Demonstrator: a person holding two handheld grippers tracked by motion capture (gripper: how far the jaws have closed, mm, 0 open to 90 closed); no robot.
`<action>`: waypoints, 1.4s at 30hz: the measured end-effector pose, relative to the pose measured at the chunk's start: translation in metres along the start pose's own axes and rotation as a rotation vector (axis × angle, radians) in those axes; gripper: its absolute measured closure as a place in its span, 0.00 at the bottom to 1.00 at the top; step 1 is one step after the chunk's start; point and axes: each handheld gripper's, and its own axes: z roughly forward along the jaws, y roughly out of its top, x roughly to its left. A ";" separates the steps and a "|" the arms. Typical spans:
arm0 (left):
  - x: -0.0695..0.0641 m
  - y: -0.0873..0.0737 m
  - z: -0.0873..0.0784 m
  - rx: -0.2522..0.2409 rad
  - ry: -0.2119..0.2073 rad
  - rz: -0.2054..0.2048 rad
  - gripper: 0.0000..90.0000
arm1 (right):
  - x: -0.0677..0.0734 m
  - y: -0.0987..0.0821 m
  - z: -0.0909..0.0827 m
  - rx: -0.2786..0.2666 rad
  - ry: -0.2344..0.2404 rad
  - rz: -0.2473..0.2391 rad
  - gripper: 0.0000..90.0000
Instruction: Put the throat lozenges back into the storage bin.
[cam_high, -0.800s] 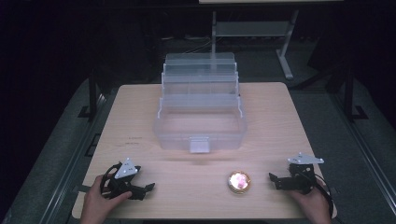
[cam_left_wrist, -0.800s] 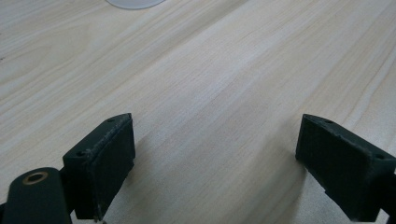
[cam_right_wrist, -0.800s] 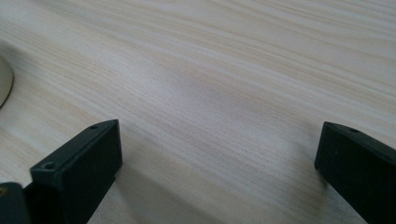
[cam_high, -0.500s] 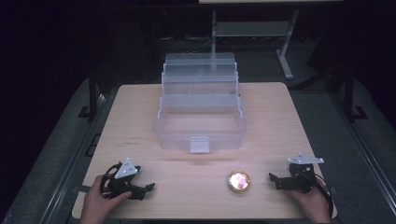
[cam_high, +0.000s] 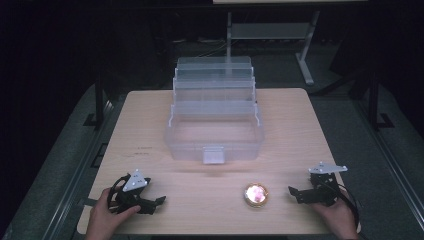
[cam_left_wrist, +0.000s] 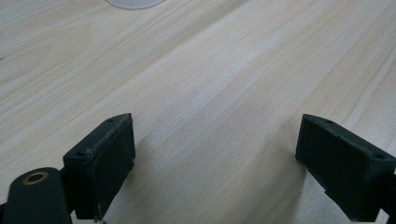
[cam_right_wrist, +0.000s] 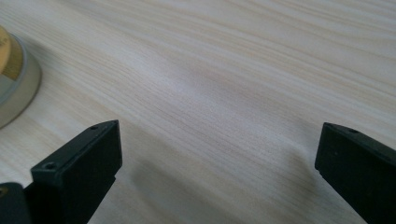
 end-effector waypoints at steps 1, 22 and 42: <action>0.000 0.000 0.000 0.000 0.000 0.000 0.12 | 0.000 0.000 0.000 0.000 0.000 0.000 0.00; 0.000 0.000 0.000 0.000 0.000 0.002 0.12 | 0.009 0.005 -0.017 -0.004 0.041 -0.032 0.00; 0.000 0.000 0.000 0.000 0.000 0.000 0.12 | 0.027 0.012 -0.025 -0.005 0.086 -0.068 0.00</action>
